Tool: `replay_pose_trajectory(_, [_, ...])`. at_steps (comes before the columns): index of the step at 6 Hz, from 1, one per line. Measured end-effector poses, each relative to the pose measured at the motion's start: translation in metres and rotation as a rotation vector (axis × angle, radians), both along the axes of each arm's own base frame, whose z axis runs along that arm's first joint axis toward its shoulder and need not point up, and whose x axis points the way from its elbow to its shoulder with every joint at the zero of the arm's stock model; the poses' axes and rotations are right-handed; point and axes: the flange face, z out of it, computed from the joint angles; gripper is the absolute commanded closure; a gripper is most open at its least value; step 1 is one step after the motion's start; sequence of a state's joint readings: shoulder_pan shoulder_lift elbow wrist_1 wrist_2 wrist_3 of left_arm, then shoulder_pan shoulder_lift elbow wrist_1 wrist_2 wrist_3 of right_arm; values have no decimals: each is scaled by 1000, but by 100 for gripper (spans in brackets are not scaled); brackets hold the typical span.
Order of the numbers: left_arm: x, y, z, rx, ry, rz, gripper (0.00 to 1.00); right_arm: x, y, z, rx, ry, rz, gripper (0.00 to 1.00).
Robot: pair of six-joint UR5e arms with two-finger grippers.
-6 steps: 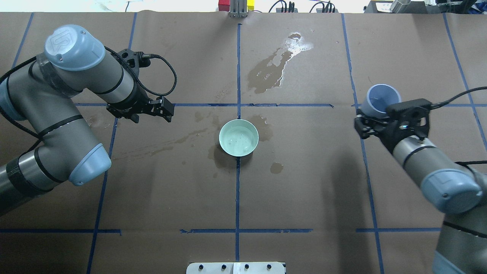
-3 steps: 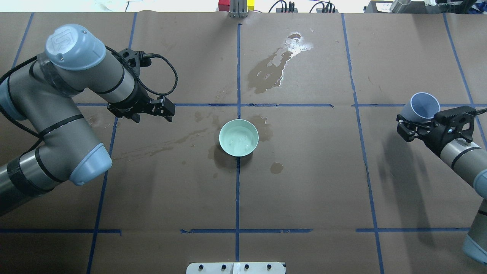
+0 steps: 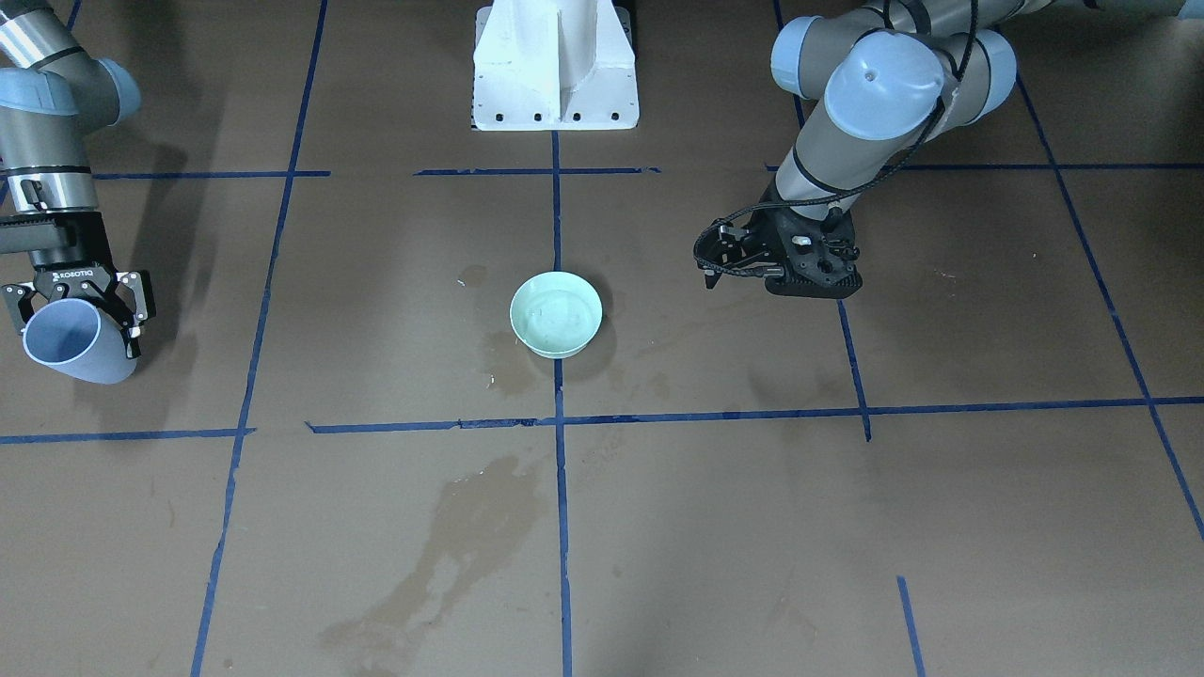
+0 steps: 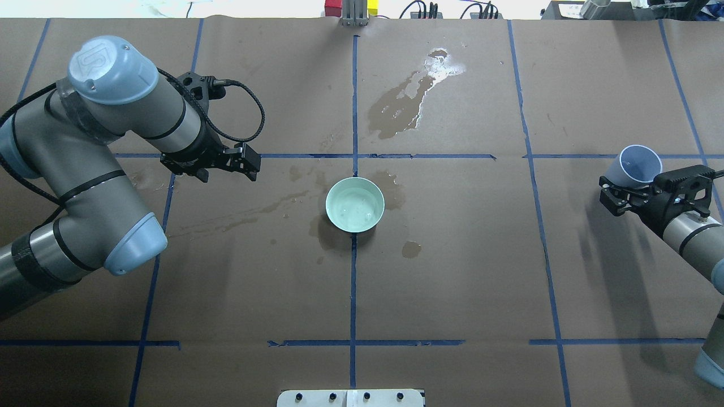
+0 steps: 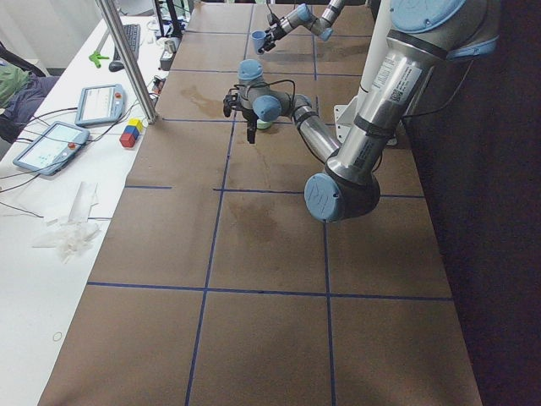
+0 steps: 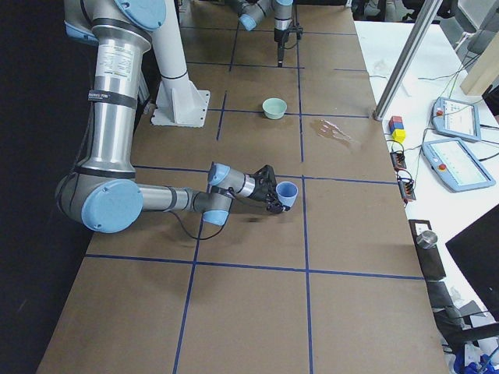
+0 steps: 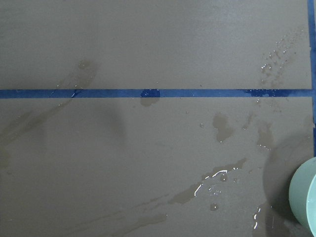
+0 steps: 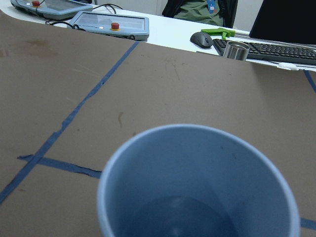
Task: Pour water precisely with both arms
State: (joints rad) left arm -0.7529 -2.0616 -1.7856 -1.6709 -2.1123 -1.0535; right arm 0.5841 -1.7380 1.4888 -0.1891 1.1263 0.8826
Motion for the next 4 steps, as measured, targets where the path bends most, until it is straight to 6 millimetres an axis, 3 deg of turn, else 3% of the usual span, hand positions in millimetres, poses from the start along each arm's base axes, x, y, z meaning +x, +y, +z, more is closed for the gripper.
replay_pose_trajectory(3, [2, 1, 1, 0, -1, 5, 0, 0, 0, 12, -14, 12, 4, 95])
replay_pose_trajectory(4, [2, 1, 1, 0, -1, 5, 0, 0, 0, 14, -16, 14, 4, 82])
